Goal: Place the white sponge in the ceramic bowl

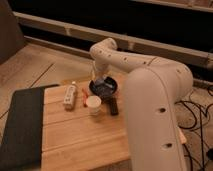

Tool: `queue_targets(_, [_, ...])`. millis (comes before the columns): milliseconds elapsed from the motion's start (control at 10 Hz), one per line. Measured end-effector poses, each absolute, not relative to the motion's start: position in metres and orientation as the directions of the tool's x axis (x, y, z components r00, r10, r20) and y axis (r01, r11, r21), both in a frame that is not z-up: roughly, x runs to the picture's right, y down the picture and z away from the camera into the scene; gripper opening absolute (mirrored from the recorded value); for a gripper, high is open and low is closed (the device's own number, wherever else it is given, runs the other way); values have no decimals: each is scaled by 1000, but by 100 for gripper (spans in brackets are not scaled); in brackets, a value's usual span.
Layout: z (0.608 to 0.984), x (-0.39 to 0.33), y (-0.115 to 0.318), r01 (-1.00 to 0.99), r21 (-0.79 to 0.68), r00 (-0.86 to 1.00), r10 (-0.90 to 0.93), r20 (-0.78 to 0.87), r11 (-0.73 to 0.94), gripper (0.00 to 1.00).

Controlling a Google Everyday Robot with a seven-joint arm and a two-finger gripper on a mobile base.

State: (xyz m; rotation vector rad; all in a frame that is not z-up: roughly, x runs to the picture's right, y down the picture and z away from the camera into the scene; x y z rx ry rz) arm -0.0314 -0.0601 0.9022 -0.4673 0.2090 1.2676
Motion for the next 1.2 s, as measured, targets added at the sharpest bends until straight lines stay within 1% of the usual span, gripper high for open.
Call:
queue_targets(200, [924,-24,-46,-957,-215,273,854,-444,195,0])
queue_targets(500, [942,-13,-35,-972,-217,187,859,-477,91,1])
queue_targets(600, [947,-9,-32,-973,-217,172,857,-485,72,7])
queue_targets(700, [950,-9,-29,-972,-225,174,854,-490,70,17])
queue_targets(800, [953,-8,-24,-970,-235,182,848,-498,70,31])
queue_targets(900, [954,-7,-22,-969,-238,184,845,-502,69,39])
queue_targets(1000, [954,-6,-22,-969,-238,183,846,-502,68,43])
queue_targets(1200, [954,-7,-22,-969,-239,185,845,-502,70,43])
